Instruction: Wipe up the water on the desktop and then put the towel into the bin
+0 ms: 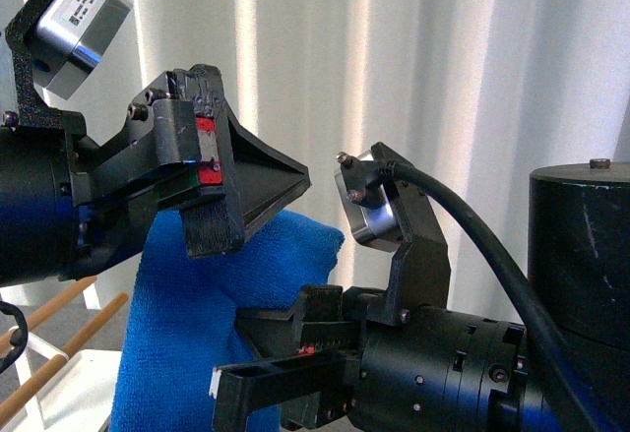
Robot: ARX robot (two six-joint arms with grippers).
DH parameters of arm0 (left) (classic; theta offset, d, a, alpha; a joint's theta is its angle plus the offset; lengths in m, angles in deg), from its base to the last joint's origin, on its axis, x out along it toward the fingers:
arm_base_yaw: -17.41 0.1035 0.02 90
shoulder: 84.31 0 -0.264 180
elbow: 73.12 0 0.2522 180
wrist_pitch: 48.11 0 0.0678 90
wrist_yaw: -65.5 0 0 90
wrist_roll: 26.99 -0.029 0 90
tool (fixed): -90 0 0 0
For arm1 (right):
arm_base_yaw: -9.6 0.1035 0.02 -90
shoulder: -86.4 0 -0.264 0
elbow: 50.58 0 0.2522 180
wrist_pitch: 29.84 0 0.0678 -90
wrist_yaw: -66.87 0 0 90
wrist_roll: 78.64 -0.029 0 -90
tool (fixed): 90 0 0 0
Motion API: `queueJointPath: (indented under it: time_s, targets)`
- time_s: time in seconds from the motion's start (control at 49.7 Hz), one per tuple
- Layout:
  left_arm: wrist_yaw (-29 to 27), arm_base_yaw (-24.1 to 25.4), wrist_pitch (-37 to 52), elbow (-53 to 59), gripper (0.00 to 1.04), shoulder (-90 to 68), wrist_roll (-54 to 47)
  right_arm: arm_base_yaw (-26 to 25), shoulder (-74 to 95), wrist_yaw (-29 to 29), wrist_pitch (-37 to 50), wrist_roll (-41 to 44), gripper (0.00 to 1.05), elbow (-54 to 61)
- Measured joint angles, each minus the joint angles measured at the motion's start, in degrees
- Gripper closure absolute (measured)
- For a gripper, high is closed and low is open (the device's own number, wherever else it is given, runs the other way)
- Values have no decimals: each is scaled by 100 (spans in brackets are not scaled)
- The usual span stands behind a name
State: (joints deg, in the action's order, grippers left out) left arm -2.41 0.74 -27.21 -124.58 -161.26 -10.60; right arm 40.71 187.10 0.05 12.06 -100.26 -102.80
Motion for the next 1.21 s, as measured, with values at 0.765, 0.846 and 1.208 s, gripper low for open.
queueJointPath:
  time_s: [0.765, 0.846, 1.208]
  targets:
    - [-2992, 850, 922, 2715, 101, 2218, -1585, -136, -210, 7, -90, 133, 101, 129]
    - [-2922, 951, 828, 2874, 101, 2457, -1591, -144, -238, 9, -103, 155, 101, 140]
    - [-2245, 1633, 61, 3407, 101, 3762, -1596, -197, -404, -116, -319, 332, 101, 221]
